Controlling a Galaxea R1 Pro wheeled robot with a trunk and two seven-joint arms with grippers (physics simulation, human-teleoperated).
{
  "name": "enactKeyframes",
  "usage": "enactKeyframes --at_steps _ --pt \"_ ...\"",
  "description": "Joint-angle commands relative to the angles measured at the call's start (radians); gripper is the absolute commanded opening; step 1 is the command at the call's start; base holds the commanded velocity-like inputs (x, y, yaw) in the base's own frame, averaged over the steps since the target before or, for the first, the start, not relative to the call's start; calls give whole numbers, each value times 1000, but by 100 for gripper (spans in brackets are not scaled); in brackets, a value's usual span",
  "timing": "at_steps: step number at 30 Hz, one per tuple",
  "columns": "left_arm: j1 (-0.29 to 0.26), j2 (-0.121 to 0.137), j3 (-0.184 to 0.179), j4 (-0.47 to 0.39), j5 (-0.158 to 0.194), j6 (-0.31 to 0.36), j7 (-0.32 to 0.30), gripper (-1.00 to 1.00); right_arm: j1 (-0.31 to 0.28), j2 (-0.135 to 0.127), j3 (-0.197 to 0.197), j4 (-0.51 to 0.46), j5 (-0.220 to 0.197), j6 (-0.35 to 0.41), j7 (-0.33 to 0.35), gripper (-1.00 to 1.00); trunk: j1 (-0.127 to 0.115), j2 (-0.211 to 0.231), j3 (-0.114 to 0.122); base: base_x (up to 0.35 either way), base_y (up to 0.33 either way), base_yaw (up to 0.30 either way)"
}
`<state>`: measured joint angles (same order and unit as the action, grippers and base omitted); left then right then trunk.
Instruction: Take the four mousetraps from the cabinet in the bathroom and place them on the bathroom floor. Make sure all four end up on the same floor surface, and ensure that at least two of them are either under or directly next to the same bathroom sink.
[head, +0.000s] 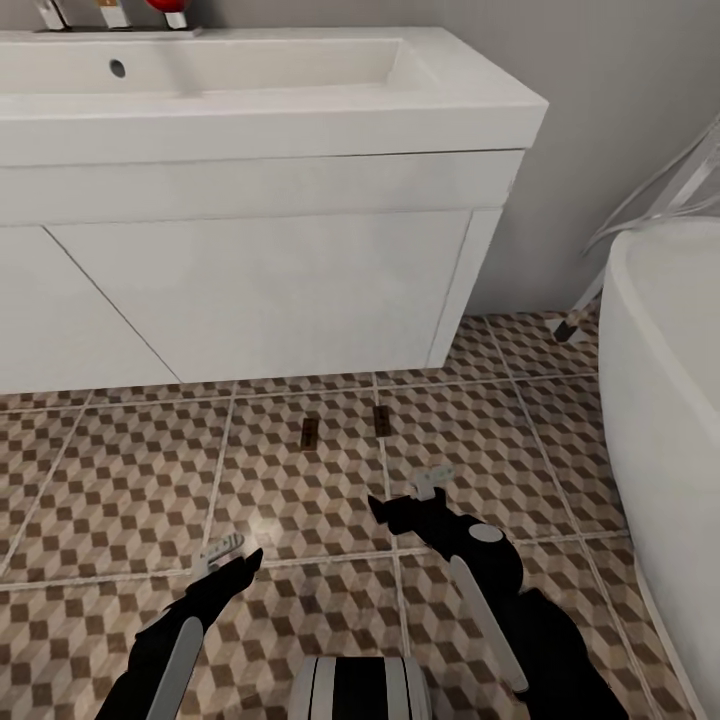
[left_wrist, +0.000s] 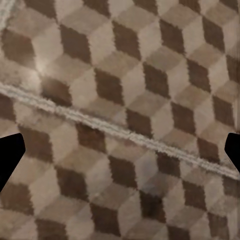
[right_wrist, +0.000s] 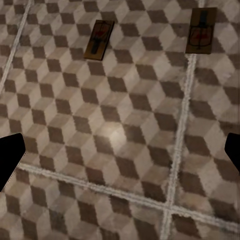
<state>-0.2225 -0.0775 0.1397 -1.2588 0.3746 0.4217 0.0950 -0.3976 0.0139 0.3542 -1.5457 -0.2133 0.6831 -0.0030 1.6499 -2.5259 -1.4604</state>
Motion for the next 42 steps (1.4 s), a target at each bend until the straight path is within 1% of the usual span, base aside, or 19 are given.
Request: enactKeyframes --at_steps 1,9,12,13,16,23,26,27,29,32,36,38,42 --pt "0 0 0 1 0 -2 3 100 0 -1 2 -7 0 4 0 100 0 0 4 0 0 0" --pt "0 -2 0 4 5 -7 10 100 1 -3 6 -34 0 17 0 100 -4 2 35 0 0 0" --pt "0 -1 5 5 14 -9 11 100 1 -3 7 -36 0 18 0 100 -5 3 47 0 0 0" --pt "0 -1 19 6 35 -15 12 100 2 -3 7 -38 0 19 0 100 -6 3 50 0 0 0" --pt "0 1 41 8 72 -30 12 100 2 -3 8 -42 0 19 0 100 -7 4 62 0 0 0" --pt "0 3 63 12 108 -63 12 100 2 -3 8 -51 0 25 0 100 -10 5 89 0 0 0" --pt "0 1 67 21 129 -69 12 100 2 -2 8 -58 0 42 1 100 -12 6 101 0 0 0" --pt "0 1 67 21 129 -69 12 100 2 -2 8 -58 0 42 1 100 -12 6 105 0 0 0" --pt "0 1 66 33 162 -71 12 100 3 -2 8 -64 0 63 0 100 -13 7 112 0 0 0" --pt "0 3 64 38 175 -71 12 100 4 -2 7 -66 0 71 0 100 -14 8 124 0 0 0" --pt "0 4 64 40 183 -70 10 100 4 -1 3 -67 0 88 1 100 -16 8 139 0 0 0" --pt "0 5 66 41 185 -69 10 100 5 1 2 -68 0 112 1 100 -17 9 147 0 0 0" --pt "0 5 68 42 187 -68 10 100 5 4 1 -68 0 184 1 100 -19 10 163 0 0 0"
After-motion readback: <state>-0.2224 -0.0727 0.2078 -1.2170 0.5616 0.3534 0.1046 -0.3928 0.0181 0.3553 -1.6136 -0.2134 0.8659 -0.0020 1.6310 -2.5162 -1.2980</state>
